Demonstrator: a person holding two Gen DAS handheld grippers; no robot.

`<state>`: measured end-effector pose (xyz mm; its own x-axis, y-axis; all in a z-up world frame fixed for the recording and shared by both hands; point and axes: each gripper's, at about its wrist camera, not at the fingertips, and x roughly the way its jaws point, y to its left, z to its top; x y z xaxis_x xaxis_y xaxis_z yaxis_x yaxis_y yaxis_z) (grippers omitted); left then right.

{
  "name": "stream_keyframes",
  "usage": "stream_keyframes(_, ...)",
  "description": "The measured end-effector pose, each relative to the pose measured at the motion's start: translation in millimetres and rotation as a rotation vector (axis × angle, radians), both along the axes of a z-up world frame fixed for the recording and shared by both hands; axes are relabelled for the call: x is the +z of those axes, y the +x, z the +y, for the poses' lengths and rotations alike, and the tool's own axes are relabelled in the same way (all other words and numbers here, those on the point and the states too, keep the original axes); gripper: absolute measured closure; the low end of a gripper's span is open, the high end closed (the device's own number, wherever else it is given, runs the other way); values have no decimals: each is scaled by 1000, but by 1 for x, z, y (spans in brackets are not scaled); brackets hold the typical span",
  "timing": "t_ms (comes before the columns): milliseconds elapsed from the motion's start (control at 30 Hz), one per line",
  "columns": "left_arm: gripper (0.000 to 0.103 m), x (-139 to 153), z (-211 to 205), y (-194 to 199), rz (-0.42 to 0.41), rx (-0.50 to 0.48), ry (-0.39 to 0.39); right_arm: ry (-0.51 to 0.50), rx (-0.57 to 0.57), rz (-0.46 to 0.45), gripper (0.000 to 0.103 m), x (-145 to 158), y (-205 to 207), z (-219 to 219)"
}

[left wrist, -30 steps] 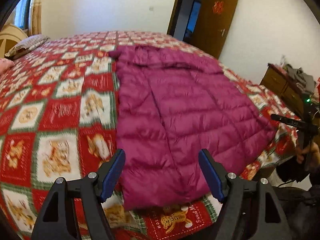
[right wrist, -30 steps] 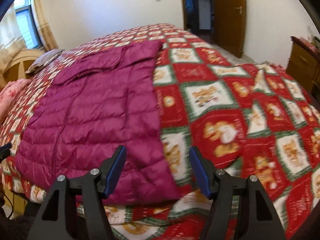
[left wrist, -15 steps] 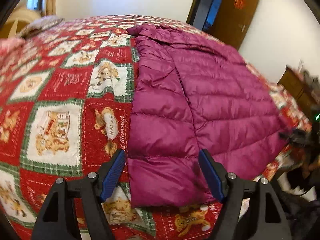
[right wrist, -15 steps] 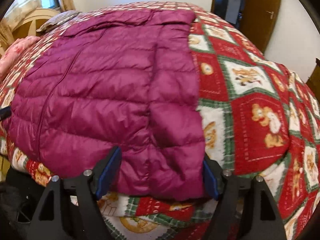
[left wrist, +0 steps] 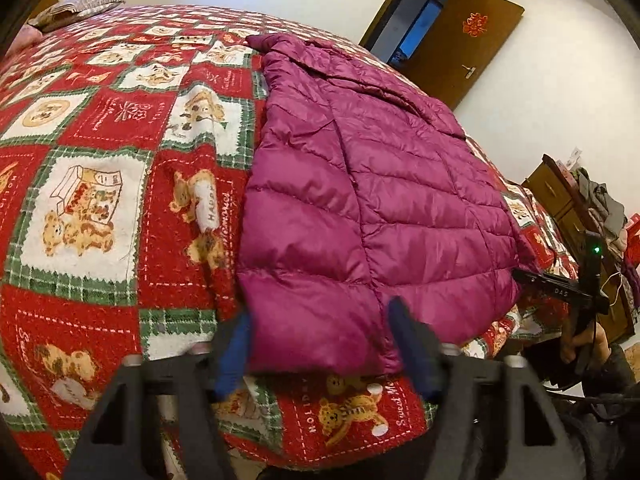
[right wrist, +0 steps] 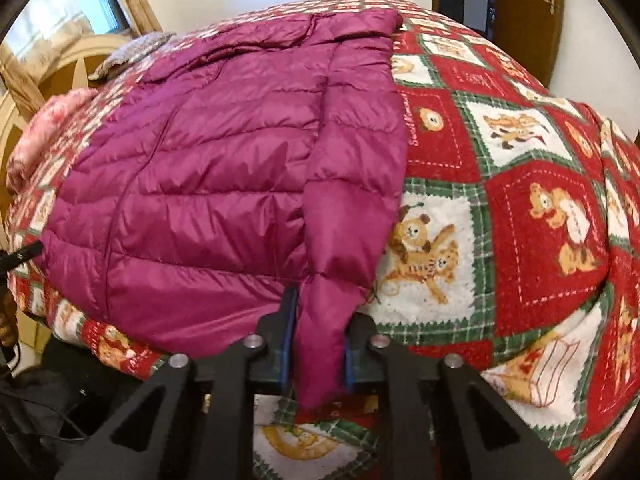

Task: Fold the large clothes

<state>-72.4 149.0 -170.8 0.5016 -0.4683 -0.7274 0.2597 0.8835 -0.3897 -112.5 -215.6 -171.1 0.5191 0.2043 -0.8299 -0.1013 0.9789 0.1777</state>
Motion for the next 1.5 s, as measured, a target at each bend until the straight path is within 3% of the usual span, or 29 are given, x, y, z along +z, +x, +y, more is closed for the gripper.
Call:
stream_keyframes(33,59,-1,0,1,7,8,-1,5,-3,-1,83,-1,1,-2)
stream_keyframes(100,80,-2,1,5,17,16,-28,13,-11,-6,84,-2,-1,-3)
stream_keyframes(300,94,6,-10,0,-30,0,-17,87,-17,-48,89,19,-3,-7)
stream_keyframes(600,96,70,-10,-17,-227,-55,-166,270,-8,-157,90,61,-15,-21)
stream_keyframes(1033,96,159,1,-82,-567,-269,-363,336,34,-302,90,138,-69,-28)
stream_keyframes(1133,96,178,7,-87,-623,-269,-389,341,21,-362,90,162,-78,-37)
stream_keyframes(1300,96,195,14,-53,-595,-159,-334,443,-8,-405,90,183,-48,-52)
stream_keyframes(1500,96,199,3,50,-459,16,-171,436,-28,-422,90,194,37,-45)
